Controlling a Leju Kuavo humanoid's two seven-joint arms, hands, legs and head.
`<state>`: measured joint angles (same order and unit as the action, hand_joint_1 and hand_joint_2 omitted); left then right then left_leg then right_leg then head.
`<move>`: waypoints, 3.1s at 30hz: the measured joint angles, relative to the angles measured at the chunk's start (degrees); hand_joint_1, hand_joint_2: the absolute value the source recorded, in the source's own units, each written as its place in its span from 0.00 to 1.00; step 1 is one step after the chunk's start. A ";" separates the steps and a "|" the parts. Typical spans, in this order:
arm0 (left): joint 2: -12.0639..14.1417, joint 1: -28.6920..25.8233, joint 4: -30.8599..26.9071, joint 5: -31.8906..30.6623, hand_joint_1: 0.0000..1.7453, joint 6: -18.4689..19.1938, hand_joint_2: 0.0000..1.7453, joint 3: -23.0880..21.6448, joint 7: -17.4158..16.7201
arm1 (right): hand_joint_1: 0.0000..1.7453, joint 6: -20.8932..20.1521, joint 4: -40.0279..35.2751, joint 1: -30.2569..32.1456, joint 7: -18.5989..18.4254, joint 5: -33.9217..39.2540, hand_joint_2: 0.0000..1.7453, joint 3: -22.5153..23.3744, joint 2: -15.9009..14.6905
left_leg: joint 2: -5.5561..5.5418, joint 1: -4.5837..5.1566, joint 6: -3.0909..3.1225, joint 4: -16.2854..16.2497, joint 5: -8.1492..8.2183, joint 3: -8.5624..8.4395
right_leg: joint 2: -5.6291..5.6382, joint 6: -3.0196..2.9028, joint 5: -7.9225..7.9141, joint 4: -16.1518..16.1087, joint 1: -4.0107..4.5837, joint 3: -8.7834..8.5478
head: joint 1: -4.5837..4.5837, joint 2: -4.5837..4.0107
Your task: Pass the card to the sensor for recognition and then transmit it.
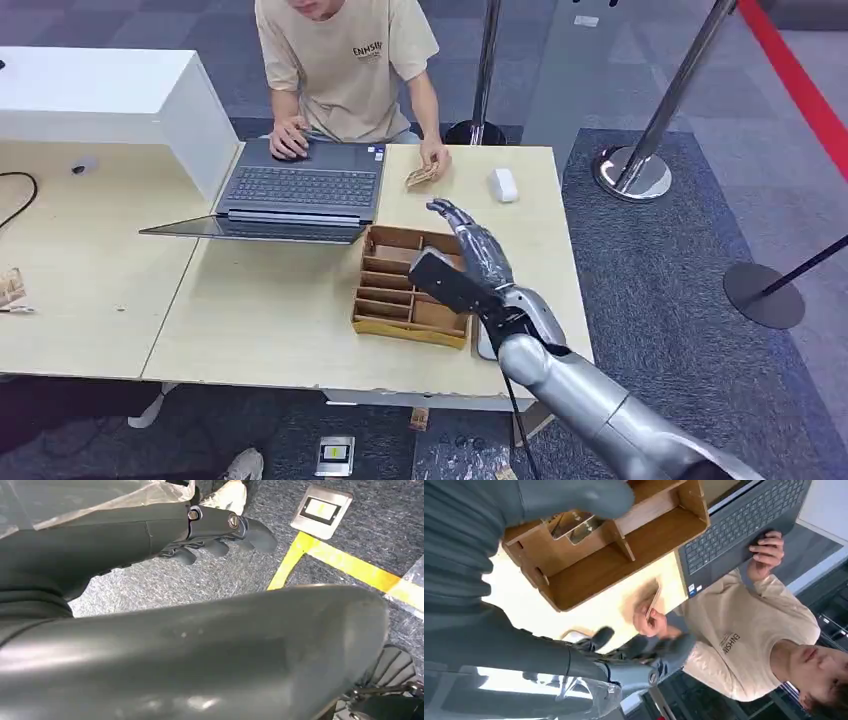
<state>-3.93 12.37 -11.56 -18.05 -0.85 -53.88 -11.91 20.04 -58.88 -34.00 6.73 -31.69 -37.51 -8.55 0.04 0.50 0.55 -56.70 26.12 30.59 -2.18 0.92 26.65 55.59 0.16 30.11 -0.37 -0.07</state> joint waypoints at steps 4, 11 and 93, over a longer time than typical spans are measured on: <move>0.00 0.00 0.00 -0.02 0.00 0.00 0.00 0.00 0.00 | 0.26 -0.07 -0.04 0.16 0.07 -0.09 1.00 -0.04 0.04 | 0.00 0.00 0.00 0.00 0.00 0.00 | 0.00 0.00 0.00 0.00 0.00 0.00 | 0.00 0.00; 0.00 0.01 -0.02 -0.13 0.00 0.00 0.00 0.02 -0.04 | 0.26 0.00 0.15 0.25 0.44 -0.53 1.00 -0.57 0.37 | 0.00 0.00 0.00 0.00 0.00 0.01 | 0.00 0.00 0.00 0.00 0.00 0.00 | 0.00 0.00; -0.02 0.61 -0.02 -1.49 0.00 0.66 0.00 1.42 0.39 | 1.00 0.83 16.74 -2.87 2.23 -4.48 1.00 -4.31 2.64 | 0.00 0.00 0.00 0.00 0.00 0.00 | 0.00 0.00 0.00 0.00 0.00 -0.01 | 0.00 0.00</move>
<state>-3.96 12.98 -11.58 -19.54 -0.20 -52.46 -11.52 20.87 -42.14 -36.87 8.96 -36.18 -41.81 -5.90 0.04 0.50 0.55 -56.70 26.11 30.60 -2.19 0.92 26.65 55.59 0.16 30.11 -0.37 -0.07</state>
